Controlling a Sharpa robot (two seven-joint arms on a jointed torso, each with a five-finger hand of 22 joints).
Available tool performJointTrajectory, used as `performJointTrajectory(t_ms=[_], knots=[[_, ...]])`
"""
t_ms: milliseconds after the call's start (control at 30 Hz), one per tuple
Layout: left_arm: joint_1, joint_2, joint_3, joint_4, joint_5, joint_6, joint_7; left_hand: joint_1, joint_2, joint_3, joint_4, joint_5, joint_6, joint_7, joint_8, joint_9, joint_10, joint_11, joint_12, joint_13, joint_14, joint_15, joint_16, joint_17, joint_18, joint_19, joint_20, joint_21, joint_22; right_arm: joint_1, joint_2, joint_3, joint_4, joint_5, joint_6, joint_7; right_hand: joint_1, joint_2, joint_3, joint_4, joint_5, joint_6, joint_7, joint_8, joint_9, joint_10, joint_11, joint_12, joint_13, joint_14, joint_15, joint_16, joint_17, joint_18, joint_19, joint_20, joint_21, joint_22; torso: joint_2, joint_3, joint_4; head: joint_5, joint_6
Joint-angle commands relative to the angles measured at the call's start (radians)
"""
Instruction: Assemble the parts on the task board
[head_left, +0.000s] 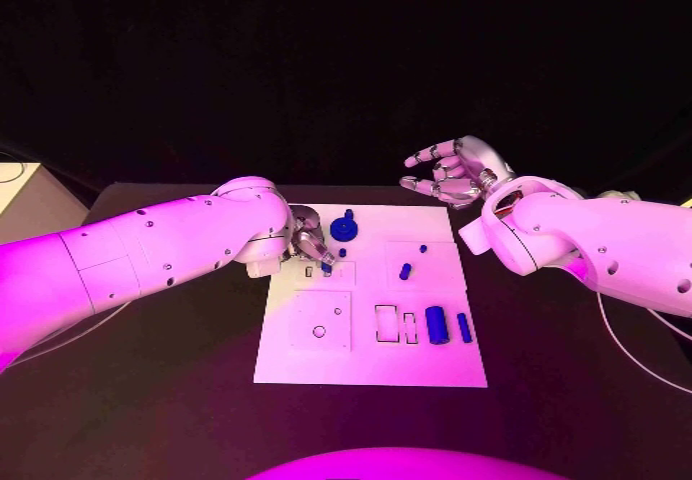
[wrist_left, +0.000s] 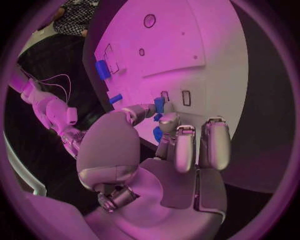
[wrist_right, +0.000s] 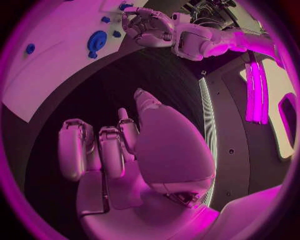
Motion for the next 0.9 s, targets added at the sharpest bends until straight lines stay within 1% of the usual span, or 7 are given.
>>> performJointTrajectory(t_ms=[33, 167, 400, 600, 900], knots=[[0.000, 0.002, -0.001, 0.000, -0.008, 0.030, 0.002, 0.010, 0.004, 0.184, -0.191, 0.006, 0.017, -0.007, 0.003, 0.001, 0.004, 0.001, 0.006, 0.001, 0.094, -0.009, 0.006, 0.230, -0.020, 0.005, 0.002, 0.003, 0.009, -0.001, 0.000, 0.000, 0.000, -0.002, 0.014, 0.007, -0.008, -0.001, 0.003, 0.001, 0.004, 0.008, 0.001, 0.005, -0.001, 0.006, -0.004, 0.002, 0.046, 0.081, -0.009, -0.006, 0.170, 0.020, 0.007, -0.007, -0.006, 0.125, 0.000, -0.0001, 0.0001, 0.001, -0.001], [0.000, 0.002, -0.003, 0.001, -0.007, 0.035, 0.002, 0.010, 0.004, 0.184, -0.192, 0.008, 0.018, -0.007, 0.003, 0.002, 0.005, 0.001, 0.006, 0.002, 0.094, -0.009, 0.007, 0.230, -0.020, 0.006, 0.002, 0.004, 0.010, -0.001, 0.001, 0.000, 0.000, -0.002, 0.014, 0.007, -0.008, -0.001, 0.003, 0.001, 0.004, 0.008, 0.001, 0.005, -0.001, 0.006, -0.004, 0.002, 0.046, 0.081, -0.009, -0.006, 0.170, 0.020, 0.007, -0.007, -0.006, 0.125, 0.000, 0.0008, -0.0003, 0.001, -0.002], [-0.001, 0.002, -0.004, 0.001, -0.007, 0.046, 0.002, 0.010, 0.004, 0.185, -0.192, 0.009, 0.018, -0.007, 0.003, 0.002, 0.005, 0.001, 0.005, 0.001, 0.094, -0.010, 0.007, 0.231, -0.020, 0.006, 0.001, 0.004, 0.010, -0.001, 0.000, 0.000, -0.001, -0.002, 0.014, 0.007, -0.009, -0.001, 0.004, 0.000, 0.004, 0.008, 0.001, 0.005, -0.001, 0.005, -0.004, 0.001, 0.046, 0.080, -0.009, -0.007, 0.168, 0.020, 0.007, -0.007, -0.008, 0.124, 0.000, 0.0004, 0.0004, -0.001, -0.002], [-0.001, 0.001, -0.005, -0.001, -0.006, 0.050, 0.002, 0.010, 0.004, 0.185, -0.192, 0.009, 0.018, -0.007, 0.003, 0.002, 0.005, 0.001, 0.005, 0.001, 0.094, -0.010, 0.007, 0.231, -0.020, 0.006, 0.001, 0.004, 0.010, -0.002, 0.000, 0.000, -0.001, -0.002, 0.015, 0.005, -0.009, -0.001, 0.004, 0.000, 0.004, 0.008, 0.001, 0.005, -0.001, 0.005, -0.004, 0.001, 0.046, 0.080, -0.009, -0.007, 0.168, 0.020, 0.007, -0.007, -0.008, 0.124, 0.000, 0.0016, -0.0007, 0.000, -0.003], [-0.001, 0.000, -0.007, -0.003, -0.005, 0.057, 0.002, 0.010, 0.004, 0.185, -0.192, 0.010, 0.019, -0.007, 0.002, 0.002, 0.004, 0.001, 0.003, -0.002, 0.094, -0.010, 0.007, 0.232, -0.020, 0.006, 0.001, 0.004, 0.010, -0.002, -0.001, 0.000, -0.001, -0.002, 0.015, 0.004, -0.010, -0.001, 0.005, 0.000, 0.004, 0.008, 0.001, 0.005, -0.001, 0.006, -0.004, 0.002, 0.046, 0.080, -0.009, -0.008, 0.168, 0.020, 0.007, -0.007, -0.007, 0.125, 0.000, 0.0009, 0.0001, 0.001, -0.003]])
